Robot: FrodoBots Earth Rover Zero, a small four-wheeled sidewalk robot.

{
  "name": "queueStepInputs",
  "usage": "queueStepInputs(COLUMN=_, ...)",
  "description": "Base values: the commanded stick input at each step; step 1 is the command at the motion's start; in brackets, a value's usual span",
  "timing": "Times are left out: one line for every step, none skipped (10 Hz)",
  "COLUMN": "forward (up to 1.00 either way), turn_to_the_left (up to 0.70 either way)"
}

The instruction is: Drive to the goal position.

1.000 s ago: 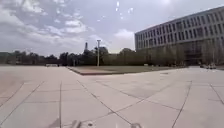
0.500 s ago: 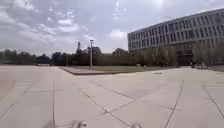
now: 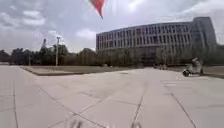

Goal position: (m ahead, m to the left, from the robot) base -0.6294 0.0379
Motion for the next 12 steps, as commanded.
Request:
queueStepInputs(forward=0.0, turn_to_the_left=-0.17)
queueStepInputs(forward=0.0, turn_to_the_left=-0.17)
queueStepInputs(forward=0.0, turn_to_the_left=-0.17)
queueStepInputs(forward=0.0, turn_to_the_left=-0.17)
queueStepInputs(forward=0.0, turn_to_the_left=-0.17)
queueStepInputs(forward=0.0, turn_to_the_left=-0.17)
queueStepInputs(forward=0.0, turn_to_the_left=-0.17)
queueStepInputs(forward=0.0, turn_to_the_left=-0.17)
queueStepInputs(forward=0.0, turn_to_the_left=-0.17)
queueStepInputs(forward=0.0, turn_to_the_left=-0.17)
queueStepInputs(forward=0.0, turn_to_the_left=-0.17)
queueStepInputs(forward=0.0, turn_to_the_left=-0.17)
